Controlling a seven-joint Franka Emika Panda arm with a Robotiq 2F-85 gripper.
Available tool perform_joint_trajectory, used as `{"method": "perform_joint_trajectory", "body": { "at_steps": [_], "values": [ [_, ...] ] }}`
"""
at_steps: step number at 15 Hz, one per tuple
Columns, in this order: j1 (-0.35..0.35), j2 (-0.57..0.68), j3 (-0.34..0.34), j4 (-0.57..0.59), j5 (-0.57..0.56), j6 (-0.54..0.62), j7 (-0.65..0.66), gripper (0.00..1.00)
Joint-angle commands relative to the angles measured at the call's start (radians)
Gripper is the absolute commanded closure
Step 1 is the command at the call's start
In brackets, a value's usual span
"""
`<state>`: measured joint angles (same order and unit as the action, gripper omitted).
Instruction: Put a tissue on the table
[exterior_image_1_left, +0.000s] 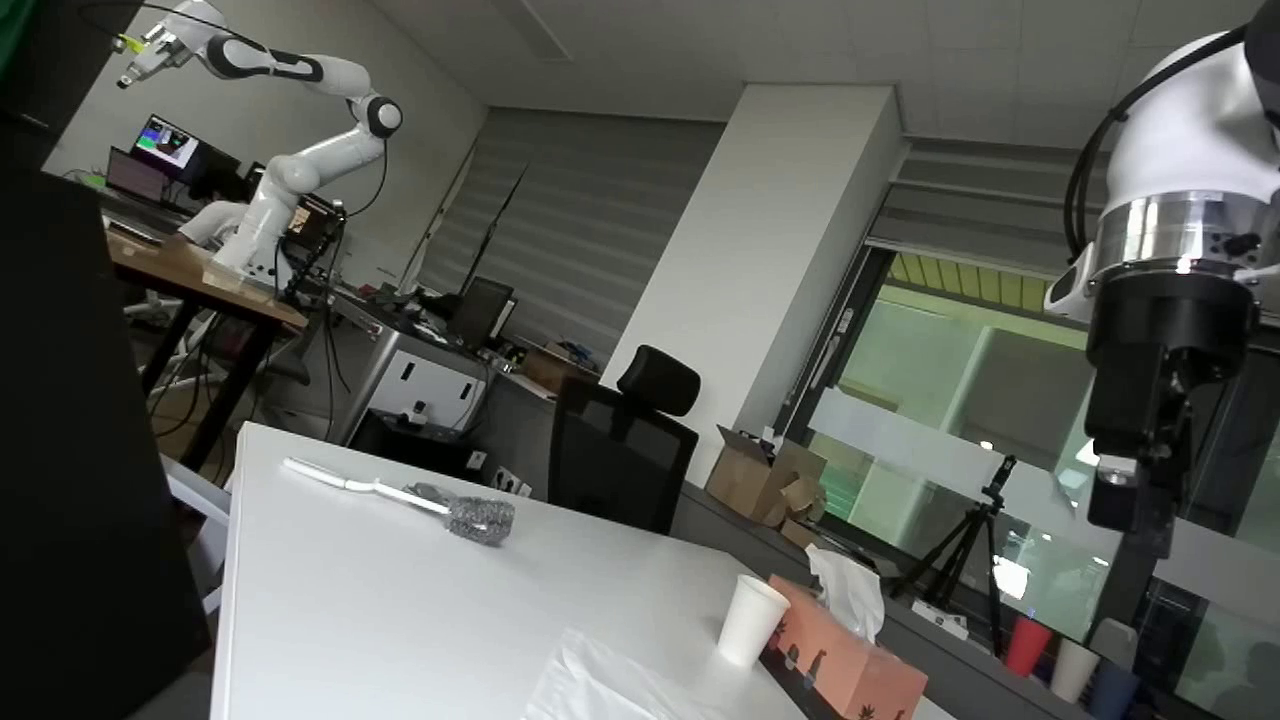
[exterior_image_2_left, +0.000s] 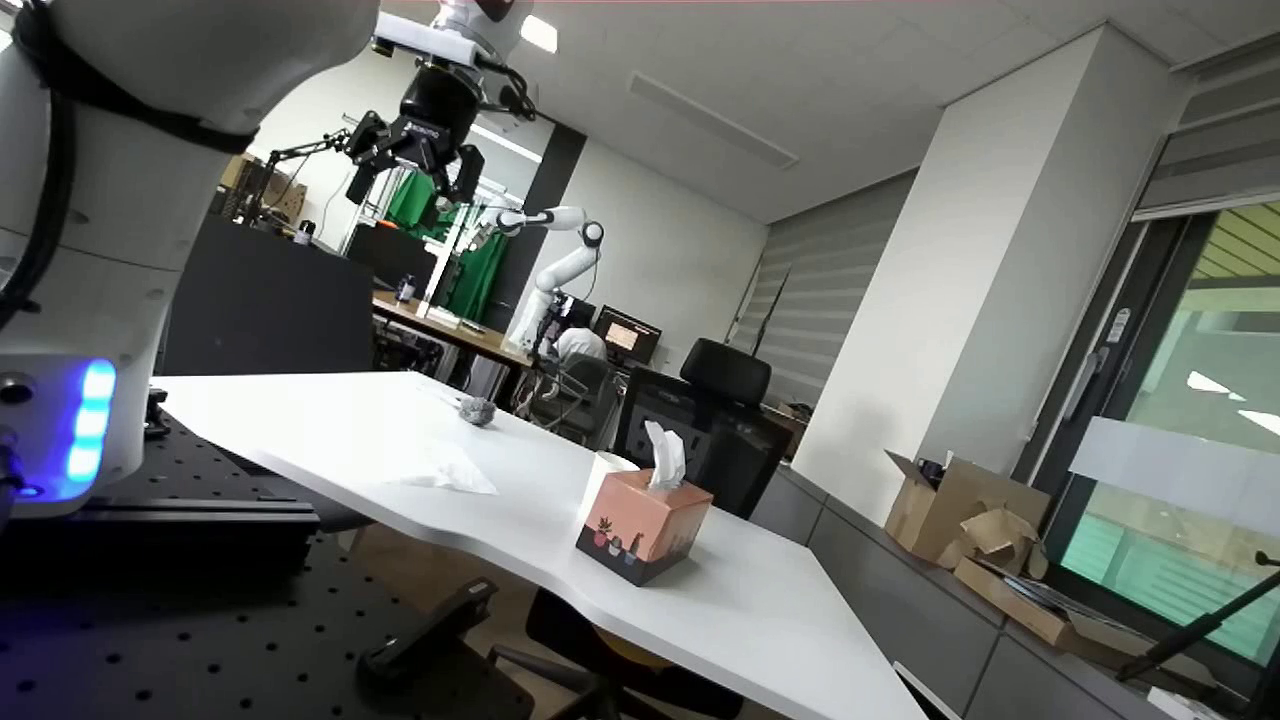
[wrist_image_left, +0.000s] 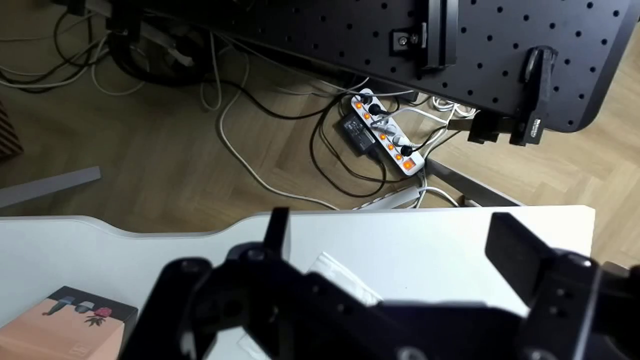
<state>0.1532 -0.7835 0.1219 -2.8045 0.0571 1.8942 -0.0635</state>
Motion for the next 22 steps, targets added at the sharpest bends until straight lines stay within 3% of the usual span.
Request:
{"method": "perform_joint_trajectory", "body": {
  "at_steps": [1,3,6,13,16,18,19,22],
  "values": [
    [0.008,0.001,-0.007,0.001,-0.005,-0.001,0.005,0.0],
    [0.008,0.001,-0.007,0.001,-0.005,-0.001,0.005,0.0],
    [-0.043,0.019,-0.009,0.014,-0.105,0.046,-0.001,0.0],
    [-0.218,0.174,-0.107,0.104,-0.374,0.237,-0.049,0.0],
    [-0.267,0.288,-0.169,0.19,-0.388,0.273,-0.079,0.0],
    [-0.274,0.359,-0.196,0.262,-0.342,0.209,-0.087,0.0],
    [-0.266,0.265,-0.182,0.167,-0.37,0.262,-0.082,0.0],
    [-0.272,0.345,-0.202,0.23,-0.355,0.24,-0.091,0.0]
  ]
}}
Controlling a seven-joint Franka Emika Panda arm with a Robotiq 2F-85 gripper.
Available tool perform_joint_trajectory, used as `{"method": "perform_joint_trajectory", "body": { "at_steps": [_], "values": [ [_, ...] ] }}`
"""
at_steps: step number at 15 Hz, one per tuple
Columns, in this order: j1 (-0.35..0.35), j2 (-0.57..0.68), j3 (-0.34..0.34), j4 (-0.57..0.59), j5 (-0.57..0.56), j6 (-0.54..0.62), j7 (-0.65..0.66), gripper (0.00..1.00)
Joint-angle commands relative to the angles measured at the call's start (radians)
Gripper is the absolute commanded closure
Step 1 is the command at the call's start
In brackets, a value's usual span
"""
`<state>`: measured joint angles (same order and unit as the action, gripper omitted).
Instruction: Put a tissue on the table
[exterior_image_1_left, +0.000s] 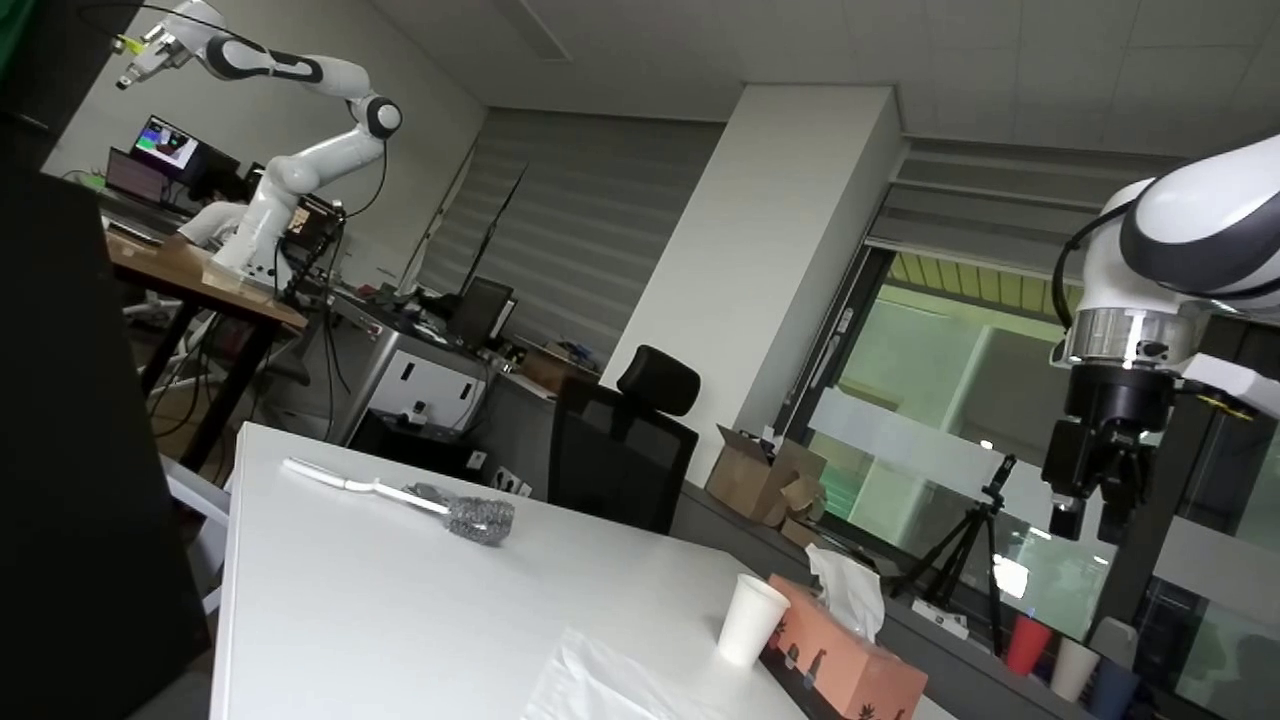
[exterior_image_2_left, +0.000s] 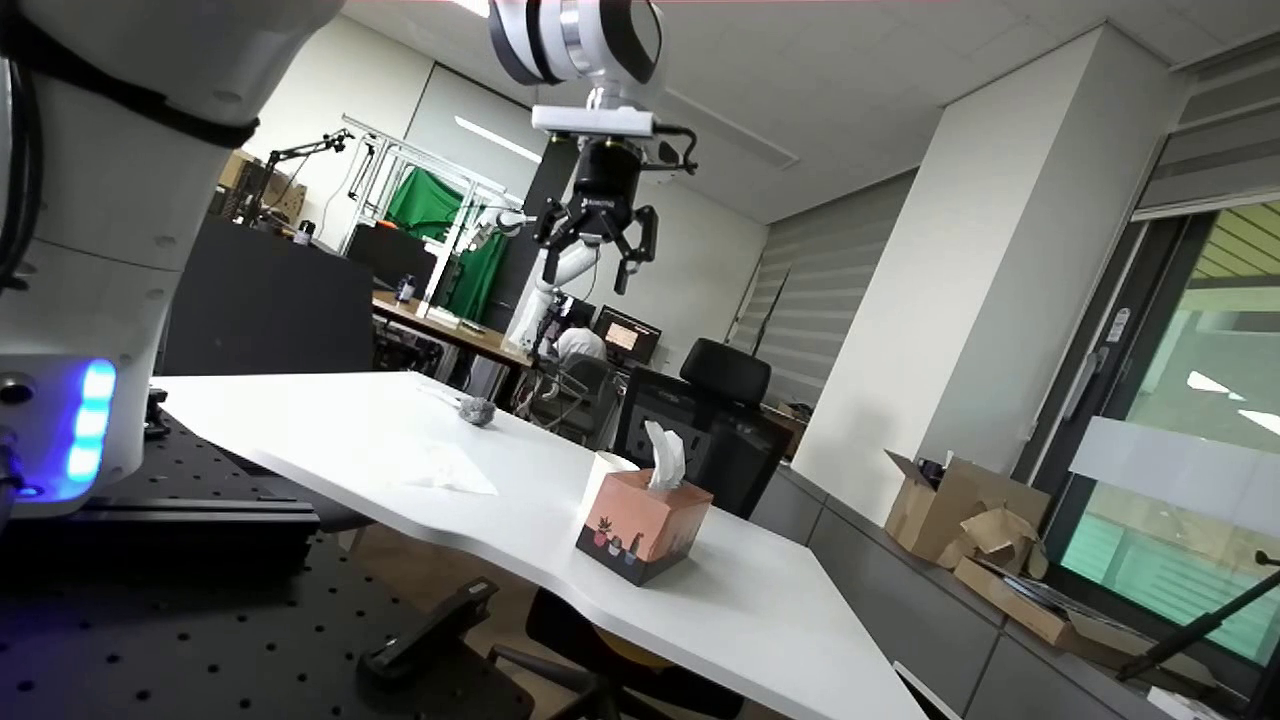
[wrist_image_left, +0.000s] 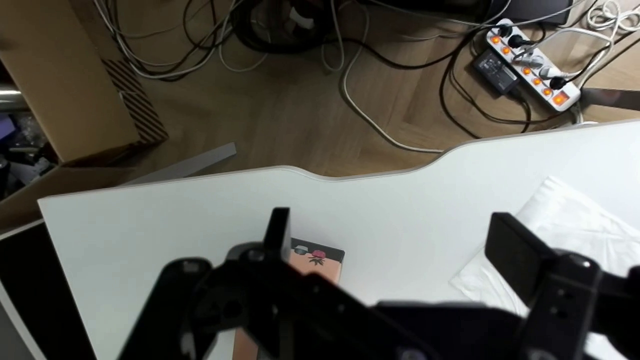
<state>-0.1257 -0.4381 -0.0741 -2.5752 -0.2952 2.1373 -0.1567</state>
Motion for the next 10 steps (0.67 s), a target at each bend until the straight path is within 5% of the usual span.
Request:
{"method": "perform_joint_trajectory", "body": {
  "at_steps": [1,10],
  "values": [
    [0.008,0.008,-0.006,0.007,-0.002,-0.004,0.002,0.0],
    [0.008,0.011,-0.006,0.011,-0.002,-0.012,0.003,0.0]
  ]
}}
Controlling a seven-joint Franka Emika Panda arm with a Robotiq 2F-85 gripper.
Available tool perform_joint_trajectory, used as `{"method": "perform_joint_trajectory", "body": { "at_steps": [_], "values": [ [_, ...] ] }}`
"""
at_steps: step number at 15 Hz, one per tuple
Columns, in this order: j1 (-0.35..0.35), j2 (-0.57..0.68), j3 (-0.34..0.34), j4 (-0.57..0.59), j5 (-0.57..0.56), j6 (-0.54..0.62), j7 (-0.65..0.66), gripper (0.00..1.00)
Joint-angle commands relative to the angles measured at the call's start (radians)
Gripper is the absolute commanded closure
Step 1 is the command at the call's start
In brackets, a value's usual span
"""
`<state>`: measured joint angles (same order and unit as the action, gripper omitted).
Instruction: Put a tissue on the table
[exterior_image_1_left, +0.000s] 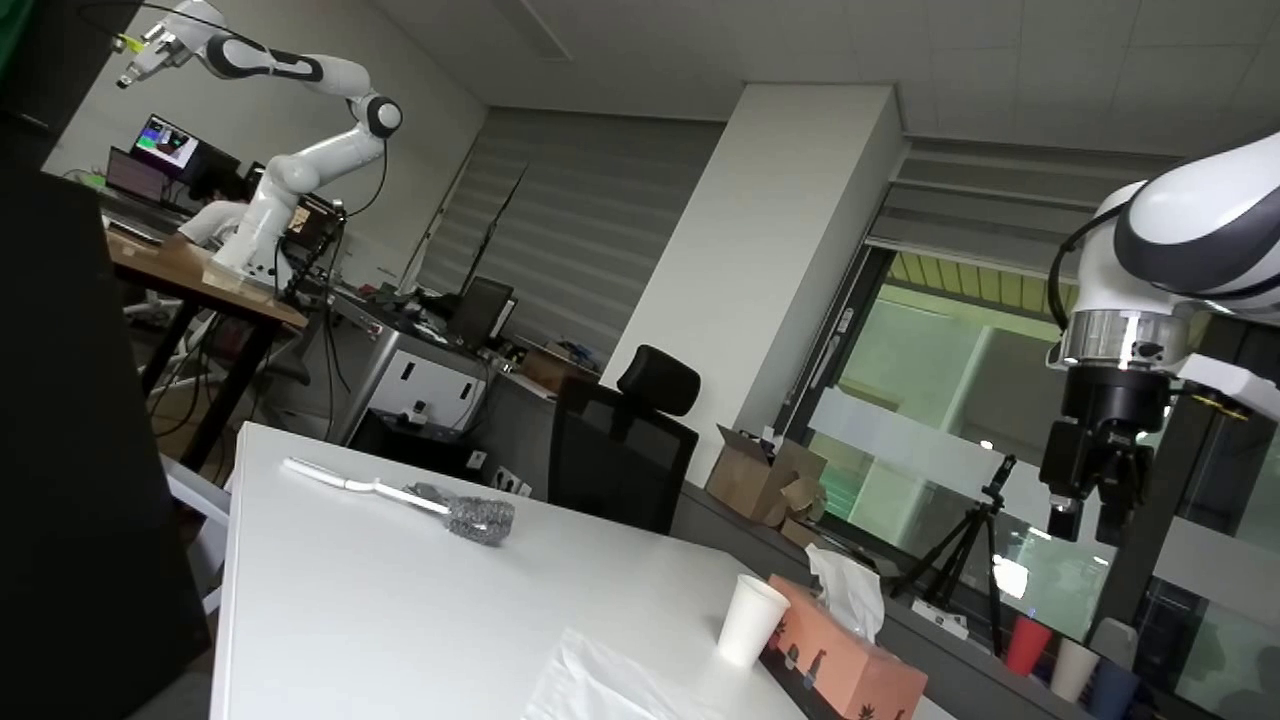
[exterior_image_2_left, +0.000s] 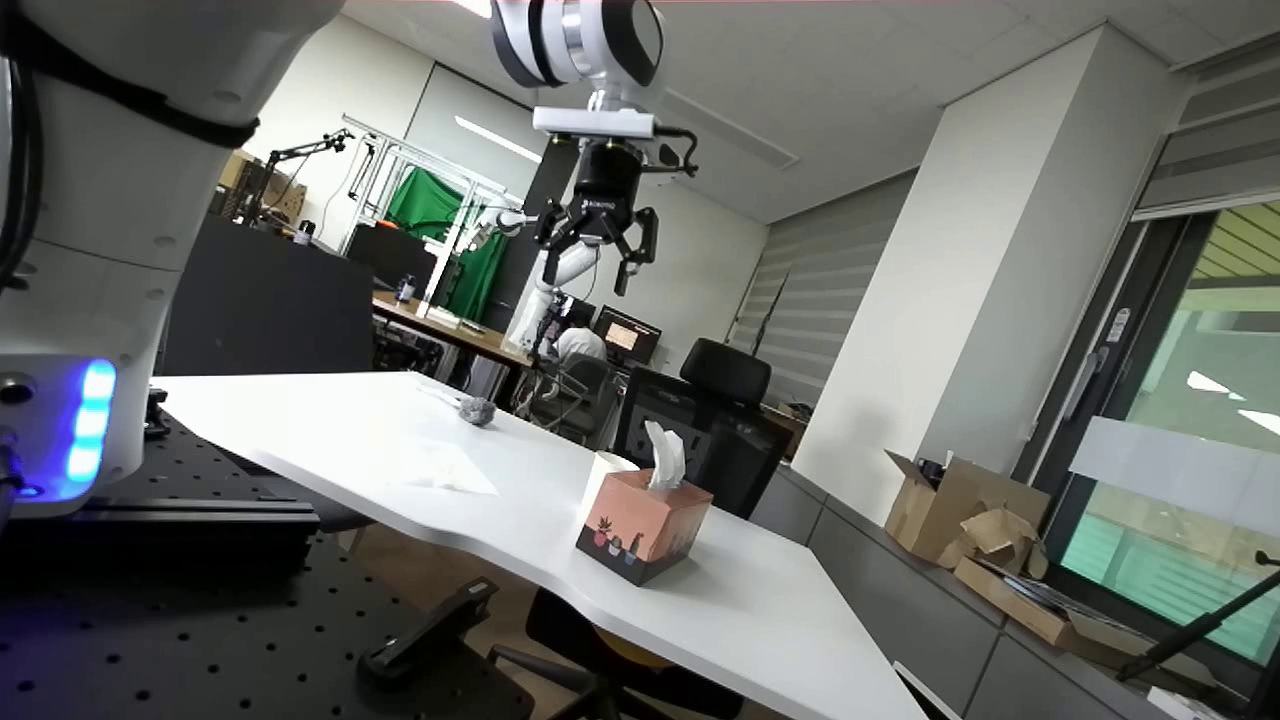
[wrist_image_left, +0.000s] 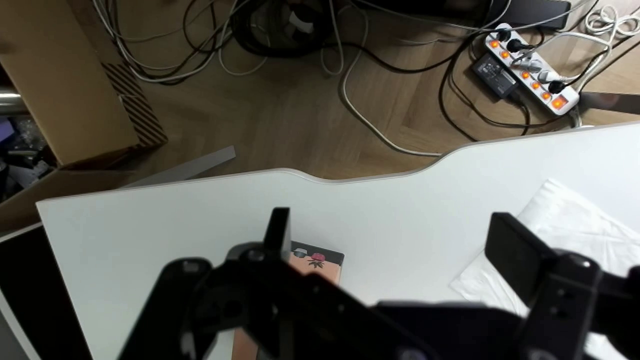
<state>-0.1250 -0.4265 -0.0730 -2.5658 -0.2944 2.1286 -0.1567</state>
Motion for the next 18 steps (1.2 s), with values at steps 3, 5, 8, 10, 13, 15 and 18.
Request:
{"method": "perform_joint_trajectory", "body": {
  "at_steps": [3,5,8,10,13,15,18],
  "values": [
    [0.008,0.0,-0.007,0.001,-0.003,-0.003,0.003,0.0],
    [-0.001,0.031,-0.006,0.015,-0.025,0.026,0.013,0.0],
    [-0.006,0.101,-0.022,0.04,-0.042,0.149,-0.004,0.0],
    [-0.012,0.173,-0.031,0.064,-0.052,0.258,-0.009,0.0],
    [-0.029,0.301,-0.04,0.116,-0.077,0.416,-0.004,0.0],
    [-0.046,0.397,-0.04,0.171,-0.13,0.518,0.018,0.0],
    [-0.048,0.53,-0.052,0.275,-0.202,0.612,0.063,0.0]
  ]
}}
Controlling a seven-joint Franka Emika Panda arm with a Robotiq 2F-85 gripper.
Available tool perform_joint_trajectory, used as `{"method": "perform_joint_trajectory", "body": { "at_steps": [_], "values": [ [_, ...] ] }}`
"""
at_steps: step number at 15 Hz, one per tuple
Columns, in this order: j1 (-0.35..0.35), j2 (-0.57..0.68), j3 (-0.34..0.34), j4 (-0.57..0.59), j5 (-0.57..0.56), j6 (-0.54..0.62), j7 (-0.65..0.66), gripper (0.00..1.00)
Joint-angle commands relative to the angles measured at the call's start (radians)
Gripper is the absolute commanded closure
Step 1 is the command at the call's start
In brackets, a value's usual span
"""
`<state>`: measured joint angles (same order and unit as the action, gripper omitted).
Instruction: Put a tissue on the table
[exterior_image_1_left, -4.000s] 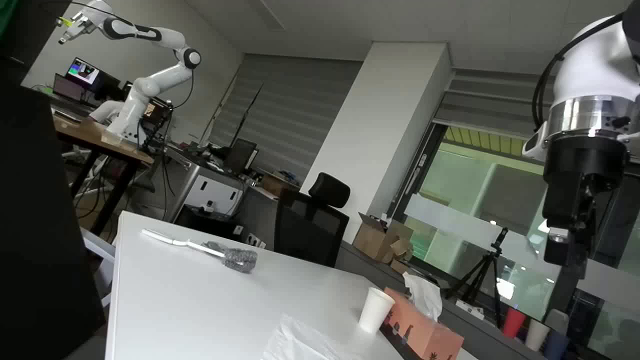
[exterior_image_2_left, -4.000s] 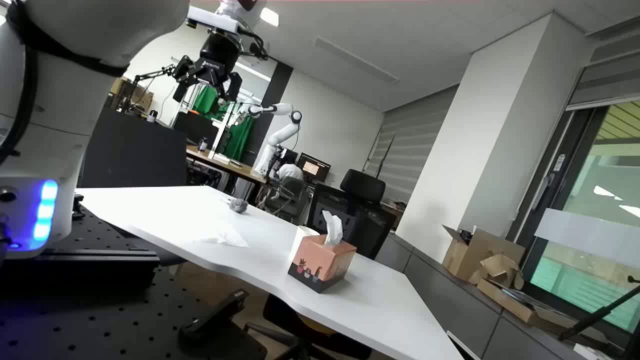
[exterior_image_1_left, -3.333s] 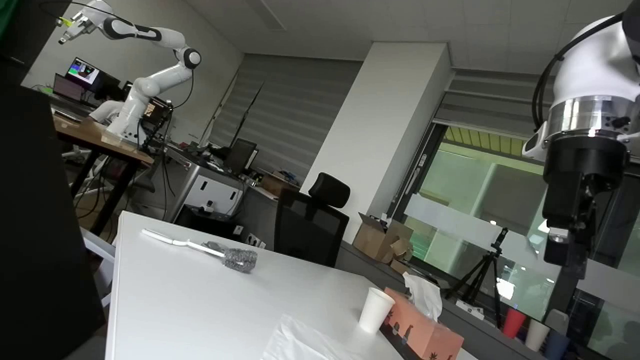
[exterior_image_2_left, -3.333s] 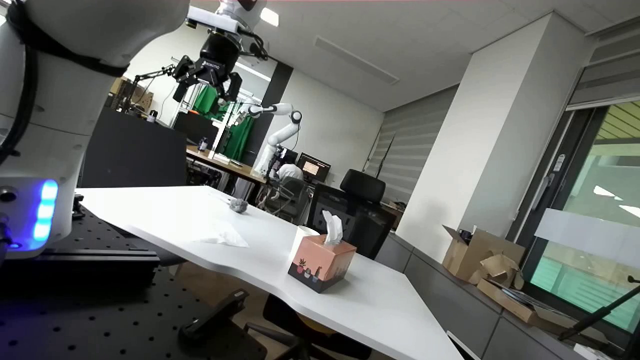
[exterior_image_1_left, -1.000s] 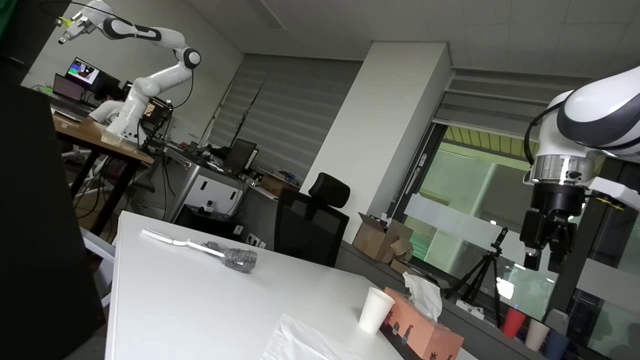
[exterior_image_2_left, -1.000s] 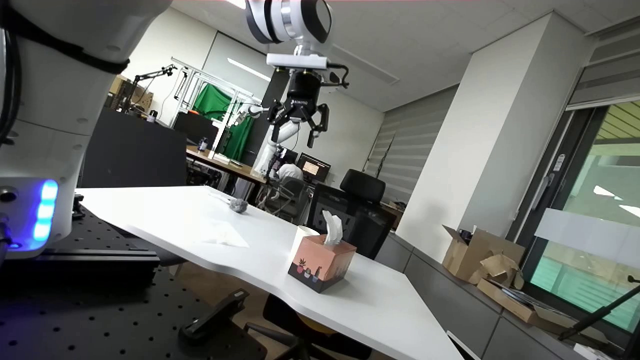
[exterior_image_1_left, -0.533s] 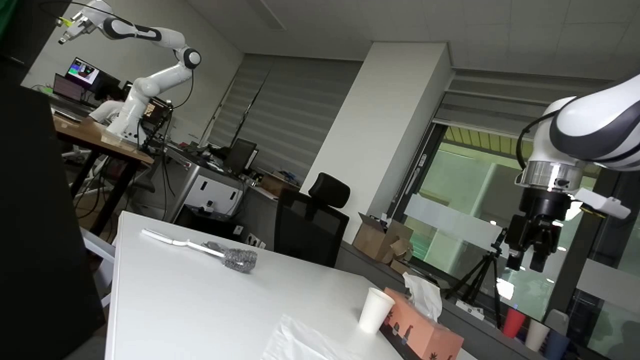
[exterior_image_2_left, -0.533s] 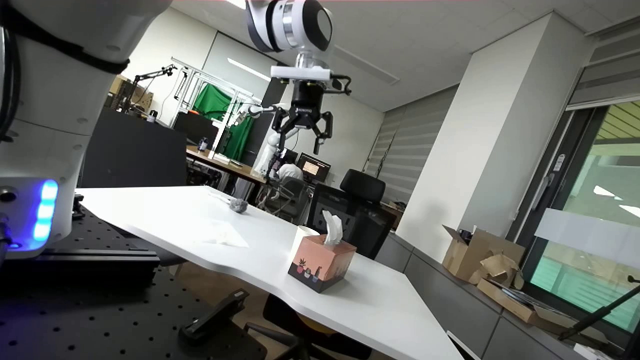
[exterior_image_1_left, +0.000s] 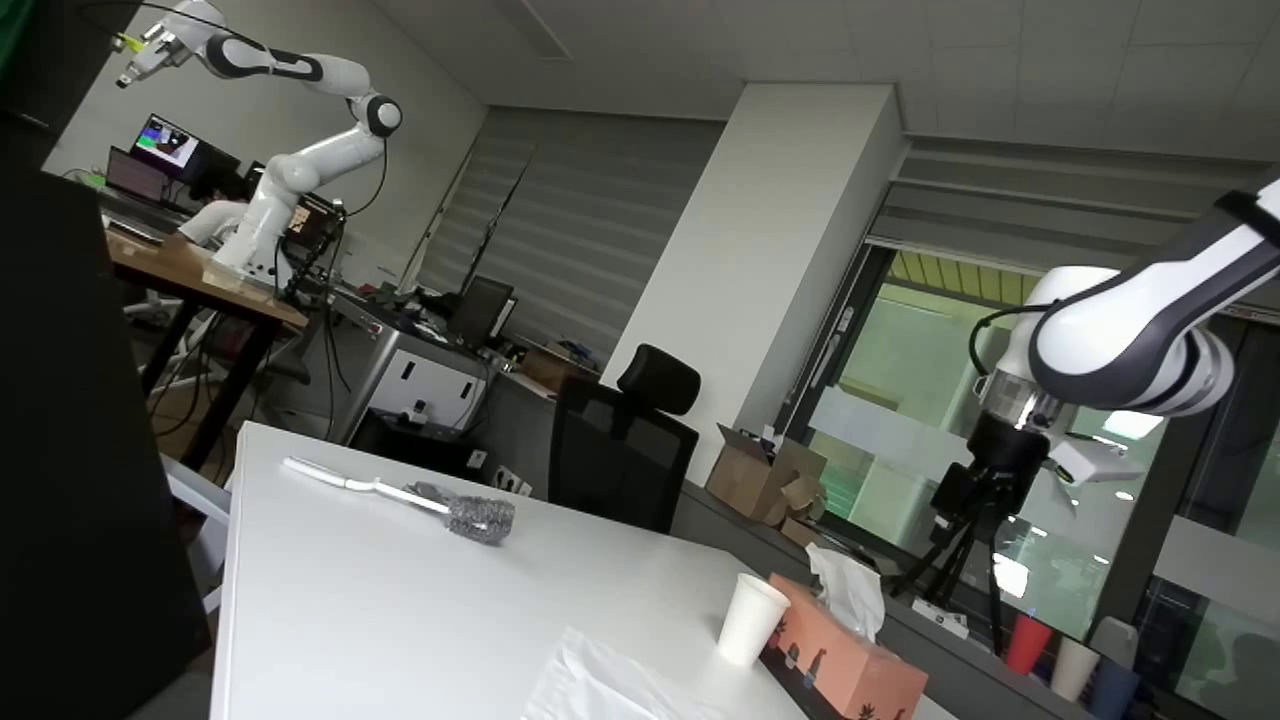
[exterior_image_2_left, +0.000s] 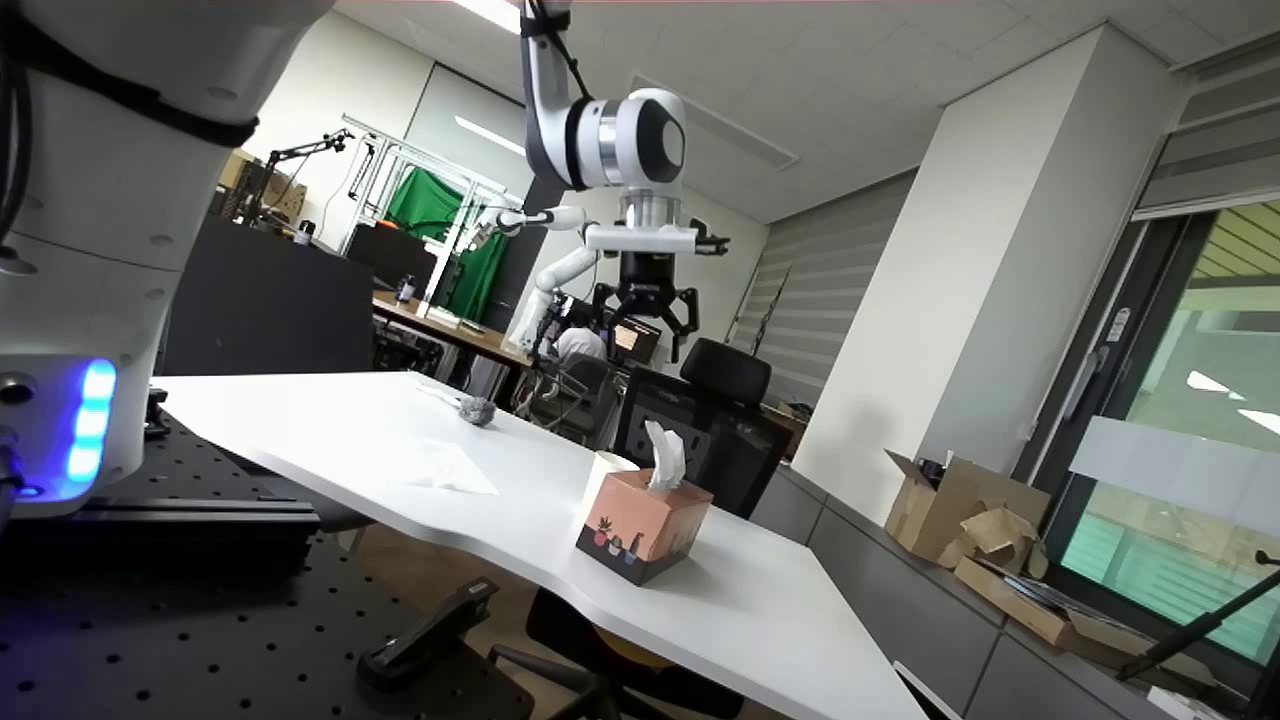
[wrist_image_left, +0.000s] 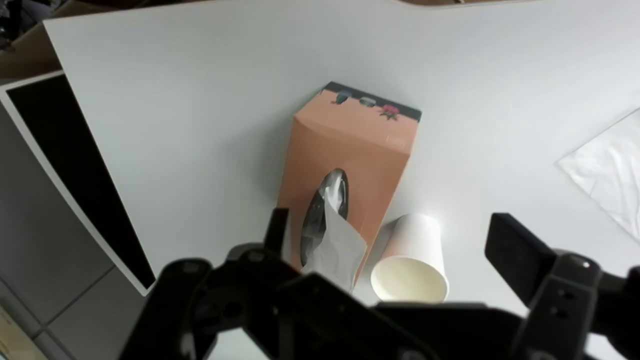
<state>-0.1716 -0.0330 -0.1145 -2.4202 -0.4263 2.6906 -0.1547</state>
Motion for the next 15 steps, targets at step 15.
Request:
{"method": "perform_joint_trajectory", "body": {
  "at_steps": [15],
  "values": [
    [0.047,0.292,-0.055,0.264,-0.048,0.075,0.056,0.0]
  ]
}}
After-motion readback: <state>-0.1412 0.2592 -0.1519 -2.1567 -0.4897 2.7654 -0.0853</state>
